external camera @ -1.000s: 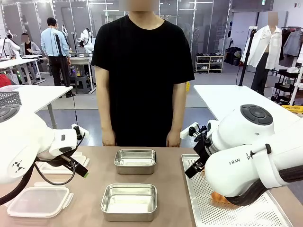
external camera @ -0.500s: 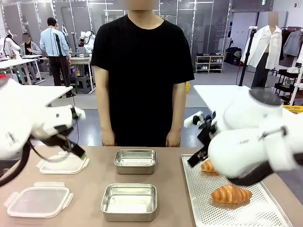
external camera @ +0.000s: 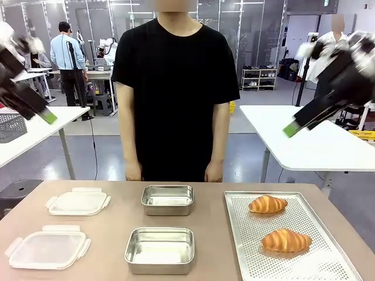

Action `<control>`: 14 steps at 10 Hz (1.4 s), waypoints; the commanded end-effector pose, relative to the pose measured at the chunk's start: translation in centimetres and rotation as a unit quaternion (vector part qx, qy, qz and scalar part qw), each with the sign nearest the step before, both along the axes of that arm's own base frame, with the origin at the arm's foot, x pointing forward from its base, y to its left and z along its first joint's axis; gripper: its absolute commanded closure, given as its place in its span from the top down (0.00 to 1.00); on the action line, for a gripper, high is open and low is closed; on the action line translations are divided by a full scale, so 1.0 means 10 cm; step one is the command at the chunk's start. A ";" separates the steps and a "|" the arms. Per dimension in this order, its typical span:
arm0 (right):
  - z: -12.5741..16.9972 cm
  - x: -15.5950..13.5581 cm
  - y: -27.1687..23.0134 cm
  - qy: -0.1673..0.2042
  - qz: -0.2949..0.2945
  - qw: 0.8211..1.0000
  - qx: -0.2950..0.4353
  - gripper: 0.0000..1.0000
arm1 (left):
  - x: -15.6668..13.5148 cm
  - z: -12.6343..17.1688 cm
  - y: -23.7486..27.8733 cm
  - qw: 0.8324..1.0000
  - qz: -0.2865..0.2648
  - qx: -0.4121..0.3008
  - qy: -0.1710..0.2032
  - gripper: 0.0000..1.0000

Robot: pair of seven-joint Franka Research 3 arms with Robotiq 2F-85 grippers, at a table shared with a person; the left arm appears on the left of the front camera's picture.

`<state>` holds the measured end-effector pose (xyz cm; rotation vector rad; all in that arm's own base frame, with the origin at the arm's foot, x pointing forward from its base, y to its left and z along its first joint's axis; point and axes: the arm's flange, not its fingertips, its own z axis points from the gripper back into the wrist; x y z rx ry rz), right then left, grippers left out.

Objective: Place the bread into the airtight container.
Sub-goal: Pick up a Butter Roll and place it into an empty Airtight Container.

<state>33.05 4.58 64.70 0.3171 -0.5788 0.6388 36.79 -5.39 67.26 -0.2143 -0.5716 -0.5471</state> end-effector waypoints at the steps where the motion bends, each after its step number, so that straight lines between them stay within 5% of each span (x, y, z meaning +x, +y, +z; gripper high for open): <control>1: 0.29 -0.34 -0.25 -0.012 0.013 1.000 0.003 1.00 | -0.27 0.38 0.25 1.000 -0.012 -0.027 -0.006 1.00; 4: 0.88 -1.11 -0.74 -0.046 -0.024 0.998 -0.024 1.00 | -0.97 0.88 0.56 0.997 -0.023 -0.031 -0.072 1.00; 7: 1.14 -1.59 -1.10 -0.096 -0.065 0.993 -0.017 1.00 | -1.39 1.12 0.80 0.994 0.002 -0.024 -0.107 1.00; 9: 1.14 -1.62 -1.18 -0.094 -0.074 0.993 -0.023 1.00 | -1.55 1.19 0.86 0.991 -0.001 -0.021 -0.133 1.00; 14: 1.21 -1.69 -1.16 -0.095 -0.074 0.993 -0.014 1.00 | -1.53 1.21 0.81 0.991 0.010 -0.038 -0.127 1.00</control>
